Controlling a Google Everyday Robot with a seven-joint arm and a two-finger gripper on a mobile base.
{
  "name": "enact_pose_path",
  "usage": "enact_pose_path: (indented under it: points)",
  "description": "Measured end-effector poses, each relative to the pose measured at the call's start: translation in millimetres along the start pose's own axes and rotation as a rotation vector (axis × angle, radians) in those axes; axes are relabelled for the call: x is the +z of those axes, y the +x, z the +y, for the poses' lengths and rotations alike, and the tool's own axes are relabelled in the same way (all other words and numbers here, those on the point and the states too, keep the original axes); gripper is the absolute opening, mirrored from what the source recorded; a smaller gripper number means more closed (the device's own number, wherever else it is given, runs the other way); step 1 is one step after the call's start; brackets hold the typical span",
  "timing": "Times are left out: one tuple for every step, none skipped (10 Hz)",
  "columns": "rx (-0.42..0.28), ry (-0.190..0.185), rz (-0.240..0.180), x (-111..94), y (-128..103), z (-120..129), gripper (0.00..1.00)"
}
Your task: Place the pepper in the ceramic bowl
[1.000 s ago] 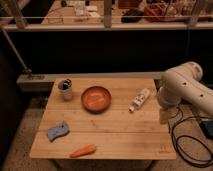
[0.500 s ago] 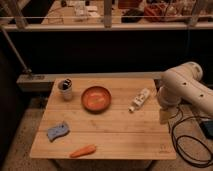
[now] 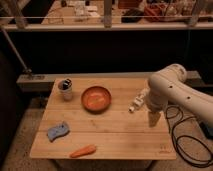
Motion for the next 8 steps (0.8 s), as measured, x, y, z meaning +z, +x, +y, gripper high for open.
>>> enact_pose_path:
  points:
    - [-0.012,-0.002,-0.007,2.8,-5.9,4.4,0.80]
    - [-0.024,-0.006,-0.015,6.3,-8.4,10.7,0.80]
    - [-0.035,-0.008,-0.022,7.8,-13.0,16.4,0.80]
    - [-0.050,-0.009,-0.029,8.6,-21.9,19.0,0.80]
    - [-0.065,-0.011,-0.039,9.7,-37.3,22.4,0.80]
    - [-0.073,-0.013,-0.045,10.8,-44.4,25.6,0.80]
    - [-0.083,-0.012,-0.052,12.4,-47.4,29.1,0.80]
    - [-0.104,-0.013,-0.064,15.2,-50.9,36.9,0.80]
